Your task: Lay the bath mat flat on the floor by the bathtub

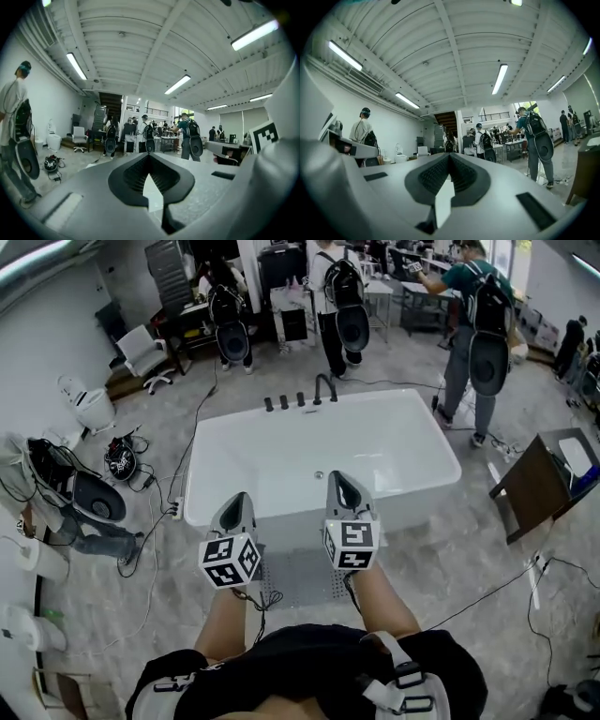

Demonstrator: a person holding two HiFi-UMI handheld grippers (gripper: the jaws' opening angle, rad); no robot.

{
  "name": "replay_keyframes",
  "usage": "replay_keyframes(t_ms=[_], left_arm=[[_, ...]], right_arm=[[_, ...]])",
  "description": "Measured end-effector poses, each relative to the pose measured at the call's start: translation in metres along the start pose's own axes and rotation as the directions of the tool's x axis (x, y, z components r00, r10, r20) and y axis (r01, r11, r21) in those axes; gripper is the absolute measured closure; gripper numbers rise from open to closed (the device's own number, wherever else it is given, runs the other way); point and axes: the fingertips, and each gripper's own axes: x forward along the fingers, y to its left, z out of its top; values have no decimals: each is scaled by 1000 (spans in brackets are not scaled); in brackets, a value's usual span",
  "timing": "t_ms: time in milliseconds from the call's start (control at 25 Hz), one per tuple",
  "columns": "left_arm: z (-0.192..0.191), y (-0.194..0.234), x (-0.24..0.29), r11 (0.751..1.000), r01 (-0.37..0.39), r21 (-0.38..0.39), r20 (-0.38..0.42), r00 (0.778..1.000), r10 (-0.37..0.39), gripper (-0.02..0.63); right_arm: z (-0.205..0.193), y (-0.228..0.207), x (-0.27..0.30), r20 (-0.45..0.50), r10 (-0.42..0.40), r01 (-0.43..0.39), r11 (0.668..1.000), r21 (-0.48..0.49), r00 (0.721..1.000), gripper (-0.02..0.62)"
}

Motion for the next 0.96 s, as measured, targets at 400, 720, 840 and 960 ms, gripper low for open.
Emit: replay_keyframes(t_ms=[400, 720, 840, 960], left_arm=[[1, -11, -3, 995, 9, 101, -20, 1000, -7, 601], [1, -9, -2, 994, 9, 107, -29, 1000, -6, 601], [-3, -9, -3, 994, 9, 107, -34, 999, -6, 601], [-5, -8, -4, 995, 7, 104, -36, 999, -3, 601]], right_arm=[[2, 3, -4, -3, 8, -8, 997, 72, 1000, 591], [-2, 4, -5, -5, 21, -21, 996, 84, 1000, 591], [-3, 5, -6, 5, 35, -35, 996, 85, 999, 589], [-4, 8, -7, 9, 52, -52, 995, 87, 999, 589]])
